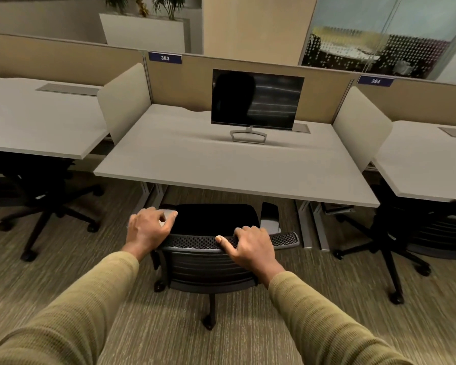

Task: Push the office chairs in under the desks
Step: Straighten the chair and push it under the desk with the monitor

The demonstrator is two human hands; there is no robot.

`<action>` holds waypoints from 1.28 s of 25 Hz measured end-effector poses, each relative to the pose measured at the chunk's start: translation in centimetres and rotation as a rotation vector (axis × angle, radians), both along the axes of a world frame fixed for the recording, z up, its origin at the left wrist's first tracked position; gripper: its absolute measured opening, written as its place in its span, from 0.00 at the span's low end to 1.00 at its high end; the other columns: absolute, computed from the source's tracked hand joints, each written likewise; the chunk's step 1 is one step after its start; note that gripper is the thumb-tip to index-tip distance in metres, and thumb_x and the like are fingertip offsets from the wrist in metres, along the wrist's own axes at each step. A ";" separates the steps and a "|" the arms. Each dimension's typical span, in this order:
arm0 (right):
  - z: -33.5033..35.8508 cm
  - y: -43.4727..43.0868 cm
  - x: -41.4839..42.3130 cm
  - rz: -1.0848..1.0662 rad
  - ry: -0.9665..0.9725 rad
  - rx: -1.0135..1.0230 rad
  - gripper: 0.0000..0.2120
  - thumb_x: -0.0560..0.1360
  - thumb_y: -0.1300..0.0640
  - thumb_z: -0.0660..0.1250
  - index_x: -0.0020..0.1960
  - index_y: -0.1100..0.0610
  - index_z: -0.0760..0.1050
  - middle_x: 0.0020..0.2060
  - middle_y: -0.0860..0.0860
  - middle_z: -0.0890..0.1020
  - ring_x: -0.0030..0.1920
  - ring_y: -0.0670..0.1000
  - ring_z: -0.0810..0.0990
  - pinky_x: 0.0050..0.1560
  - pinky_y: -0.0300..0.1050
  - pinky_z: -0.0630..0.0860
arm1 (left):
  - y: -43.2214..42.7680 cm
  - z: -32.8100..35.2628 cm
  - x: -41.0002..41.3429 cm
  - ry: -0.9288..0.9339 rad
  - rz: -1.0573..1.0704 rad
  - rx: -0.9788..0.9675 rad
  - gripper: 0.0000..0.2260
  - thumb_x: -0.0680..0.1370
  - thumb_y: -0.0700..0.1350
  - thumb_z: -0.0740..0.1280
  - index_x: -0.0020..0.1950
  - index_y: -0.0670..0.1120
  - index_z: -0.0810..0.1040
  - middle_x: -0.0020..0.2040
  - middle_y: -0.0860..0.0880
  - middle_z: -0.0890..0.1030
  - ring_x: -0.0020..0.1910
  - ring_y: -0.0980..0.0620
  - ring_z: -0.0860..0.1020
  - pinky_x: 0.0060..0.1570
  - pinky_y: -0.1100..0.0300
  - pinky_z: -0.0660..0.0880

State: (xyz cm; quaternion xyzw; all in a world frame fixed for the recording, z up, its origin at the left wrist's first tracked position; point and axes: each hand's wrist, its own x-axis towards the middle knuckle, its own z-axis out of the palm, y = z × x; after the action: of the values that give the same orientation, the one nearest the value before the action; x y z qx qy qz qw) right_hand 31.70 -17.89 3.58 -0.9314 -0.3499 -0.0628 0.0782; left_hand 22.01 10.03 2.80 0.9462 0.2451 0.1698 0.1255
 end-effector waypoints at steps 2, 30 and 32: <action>0.1 -0.5 0.7 -0.002 -0.014 -0.019 0.37 0.76 0.23 0.40 0.36 0.51 0.71 0.31 0.47 0.74 0.33 0.50 0.73 0.41 0.51 0.72 | -0.3 0.0 0.9 0.016 0.009 -0.004 0.23 0.80 0.64 0.61 0.33 0.51 0.78 0.34 0.55 0.74 0.37 0.52 0.73 0.46 0.51 0.68; -1.8 5.4 24.5 -0.182 -0.023 -0.037 0.35 0.76 0.24 0.46 0.41 0.52 0.76 0.34 0.48 0.77 0.36 0.52 0.75 0.42 0.51 0.71 | 6.6 -1.5 28.7 0.219 -0.289 -0.177 0.28 0.82 0.63 0.59 0.30 0.44 0.73 0.30 0.47 0.76 0.31 0.48 0.74 0.33 0.54 0.69; -2.6 5.1 24.0 -0.190 -0.028 -0.022 0.35 0.76 0.24 0.47 0.43 0.52 0.77 0.35 0.47 0.77 0.37 0.51 0.74 0.43 0.49 0.70 | 6.6 -2.3 28.3 0.189 -0.311 -0.160 0.28 0.81 0.62 0.59 0.29 0.45 0.72 0.29 0.47 0.75 0.30 0.48 0.74 0.31 0.55 0.67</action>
State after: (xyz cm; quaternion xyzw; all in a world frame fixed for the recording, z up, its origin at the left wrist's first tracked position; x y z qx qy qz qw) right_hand 55.75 -12.74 0.93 -0.9602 -0.2619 -0.0793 0.0568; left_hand 50.28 16.61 0.52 0.9714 0.1192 0.0387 0.2017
